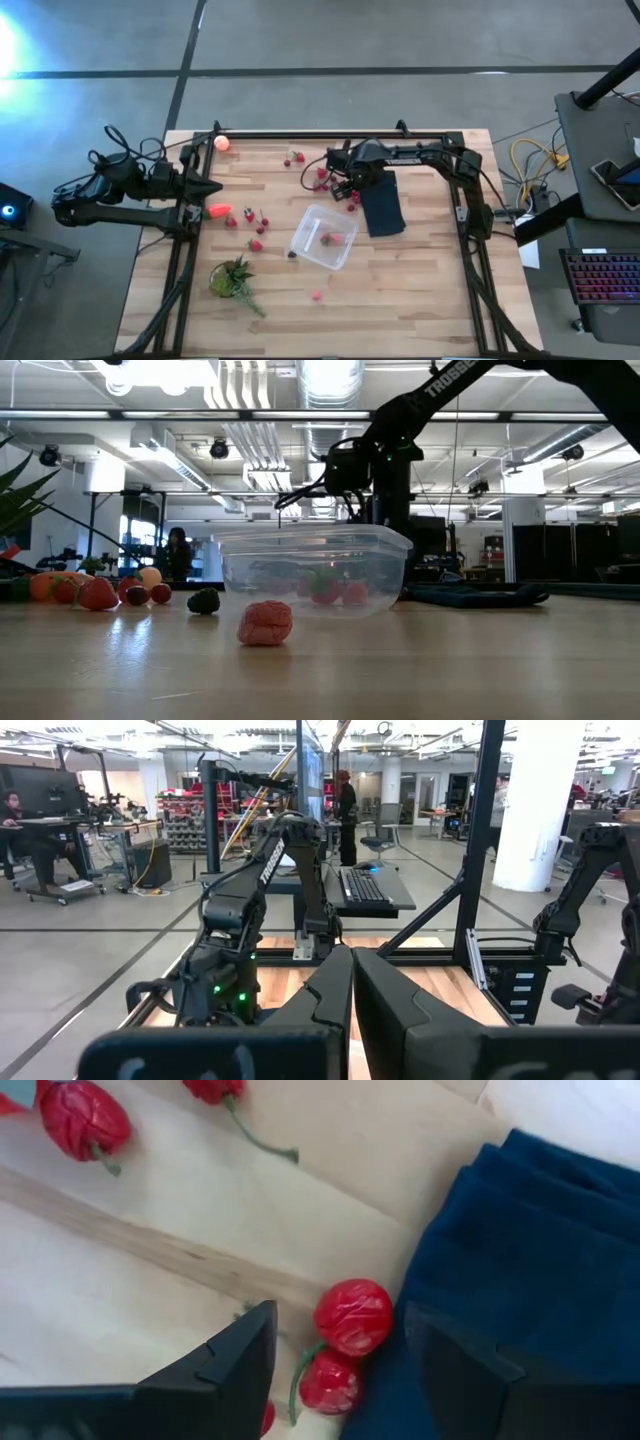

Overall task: Pick and placing Produce into tupperware
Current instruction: Put the red cherry into the transparent bin

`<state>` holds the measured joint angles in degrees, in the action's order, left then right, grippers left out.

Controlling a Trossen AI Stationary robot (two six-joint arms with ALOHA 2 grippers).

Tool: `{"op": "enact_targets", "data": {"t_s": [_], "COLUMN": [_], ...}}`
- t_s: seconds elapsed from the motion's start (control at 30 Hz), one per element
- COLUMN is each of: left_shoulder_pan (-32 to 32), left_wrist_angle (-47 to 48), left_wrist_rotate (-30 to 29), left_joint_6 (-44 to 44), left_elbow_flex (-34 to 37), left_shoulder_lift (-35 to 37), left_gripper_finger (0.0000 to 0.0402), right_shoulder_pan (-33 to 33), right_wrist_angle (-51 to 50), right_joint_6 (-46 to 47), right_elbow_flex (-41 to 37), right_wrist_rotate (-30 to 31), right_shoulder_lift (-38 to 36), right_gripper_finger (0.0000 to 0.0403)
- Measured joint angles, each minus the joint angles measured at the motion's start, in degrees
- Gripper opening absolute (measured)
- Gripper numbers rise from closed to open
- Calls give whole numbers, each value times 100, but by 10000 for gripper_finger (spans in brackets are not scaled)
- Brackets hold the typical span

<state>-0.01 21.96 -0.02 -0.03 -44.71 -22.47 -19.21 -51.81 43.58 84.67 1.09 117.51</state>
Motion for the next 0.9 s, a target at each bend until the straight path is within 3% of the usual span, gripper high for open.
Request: {"op": "enact_targets", "data": {"t_s": [0.3, 0.9], "left_shoulder_pan": [0, -2], "left_wrist_angle": [0, 0], "left_wrist_rotate": [-1, 1], "left_joint_6": [0, 1], "left_elbow_flex": [-1, 0], "left_shoulder_lift": [1, 0], "left_gripper_finger": [0, 0], "right_shoulder_pan": [81, 81], "right_wrist_angle": [15, 299], "right_joint_6": [77, 8], "right_elbow_flex": [-56, -132], "right_wrist_rotate": [289, 102], "right_shoulder_lift": [1, 250], "right_gripper_finger": [172, 159]}}
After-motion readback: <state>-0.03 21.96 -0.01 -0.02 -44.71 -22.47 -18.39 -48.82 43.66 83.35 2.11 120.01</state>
